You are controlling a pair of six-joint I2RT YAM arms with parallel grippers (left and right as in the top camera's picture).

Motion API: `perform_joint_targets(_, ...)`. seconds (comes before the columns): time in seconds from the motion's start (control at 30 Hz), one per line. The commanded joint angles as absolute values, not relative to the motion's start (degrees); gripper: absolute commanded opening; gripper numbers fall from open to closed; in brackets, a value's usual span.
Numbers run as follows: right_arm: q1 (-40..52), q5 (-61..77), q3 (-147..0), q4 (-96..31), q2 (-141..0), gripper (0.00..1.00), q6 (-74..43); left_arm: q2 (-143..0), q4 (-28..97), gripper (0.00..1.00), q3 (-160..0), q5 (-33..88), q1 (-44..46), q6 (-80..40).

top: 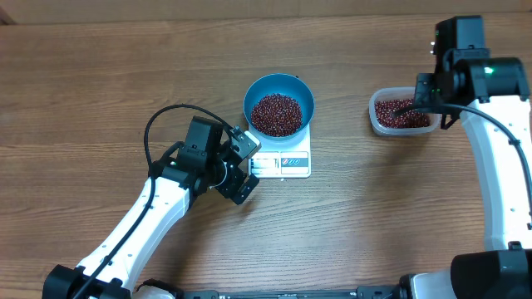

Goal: Scoop item into bowl and weigh 150g on scale
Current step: 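Lift the scoop away from the bowl toward the bean tub, right gripper, then lower the blue scoop onto the table in front of the tub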

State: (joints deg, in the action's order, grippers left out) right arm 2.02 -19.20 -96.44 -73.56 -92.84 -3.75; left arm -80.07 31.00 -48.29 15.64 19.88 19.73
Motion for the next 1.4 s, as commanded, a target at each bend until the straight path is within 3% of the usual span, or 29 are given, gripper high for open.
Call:
perform_joint_targets(0.0, 4.21, -25.82, -98.32, -73.45, -91.46, 0.04, -4.75, -80.36, 30.85, 1.0, -47.99, 16.12, 20.27, 20.16)
perform_joint_targets(0.53, 5.41, -27.53, -98.32, -73.91, -91.39, 0.04, -7.03, -80.36, 30.85, 1.0, -47.99, 16.12, 20.27, 20.16)
perform_joint_targets(0.93, 3.79, -2.24, -98.32, -73.14, -82.35, 0.04, -4.43, -80.36, 30.85, 0.99, -47.99, 16.12, 20.27, 20.16)
perform_joint_targets(1.37, -17.39, 36.14, -93.23, -85.3, -79.66, 0.04, 12.34, -80.36, 30.85, 1.0, -47.99, 16.12, 20.27, 20.16)
